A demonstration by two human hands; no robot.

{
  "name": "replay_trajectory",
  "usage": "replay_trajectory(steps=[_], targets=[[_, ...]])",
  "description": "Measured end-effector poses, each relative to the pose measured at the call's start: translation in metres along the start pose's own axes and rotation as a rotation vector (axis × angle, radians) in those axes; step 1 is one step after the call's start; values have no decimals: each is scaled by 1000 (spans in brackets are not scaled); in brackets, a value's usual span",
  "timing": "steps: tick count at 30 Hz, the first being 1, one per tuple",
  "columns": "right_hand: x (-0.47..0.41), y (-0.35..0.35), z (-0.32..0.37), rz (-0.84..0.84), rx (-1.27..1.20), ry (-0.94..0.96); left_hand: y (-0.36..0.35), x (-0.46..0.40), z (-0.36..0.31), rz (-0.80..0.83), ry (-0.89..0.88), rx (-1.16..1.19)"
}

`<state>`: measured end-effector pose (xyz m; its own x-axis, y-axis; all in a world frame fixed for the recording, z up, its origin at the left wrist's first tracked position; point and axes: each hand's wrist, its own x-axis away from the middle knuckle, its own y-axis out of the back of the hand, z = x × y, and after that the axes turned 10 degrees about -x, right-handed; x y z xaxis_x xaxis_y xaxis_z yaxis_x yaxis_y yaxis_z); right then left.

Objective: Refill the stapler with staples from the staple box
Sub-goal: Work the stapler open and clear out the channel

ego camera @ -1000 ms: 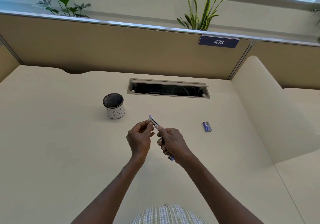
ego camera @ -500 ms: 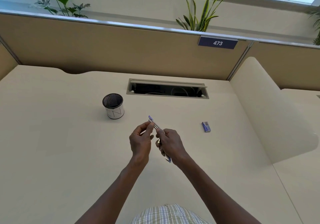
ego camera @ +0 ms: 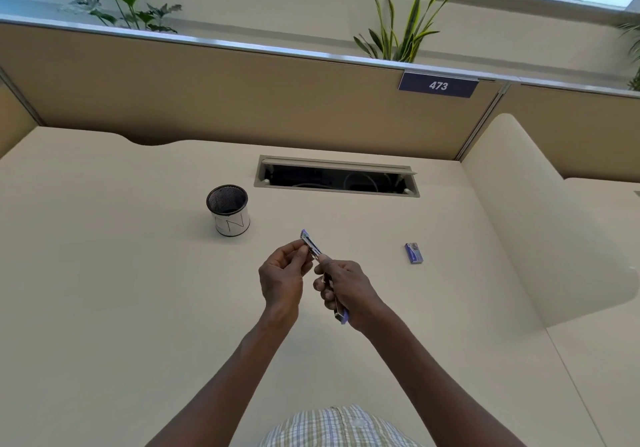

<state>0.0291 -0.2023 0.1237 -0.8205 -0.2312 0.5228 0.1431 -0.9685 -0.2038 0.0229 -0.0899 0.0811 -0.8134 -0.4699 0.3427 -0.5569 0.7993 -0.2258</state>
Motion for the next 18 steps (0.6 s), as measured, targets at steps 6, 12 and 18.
replay_trajectory(steps=[6,12,18], targets=[[-1,5,0,12,68,7,8,-12,-7,41,41,-91],[-3,6,-3,0,163,40,16,-17,-9,73,-125,-342],[-5,5,-4,-7,186,45,18,-17,-7,14,-383,-602]])
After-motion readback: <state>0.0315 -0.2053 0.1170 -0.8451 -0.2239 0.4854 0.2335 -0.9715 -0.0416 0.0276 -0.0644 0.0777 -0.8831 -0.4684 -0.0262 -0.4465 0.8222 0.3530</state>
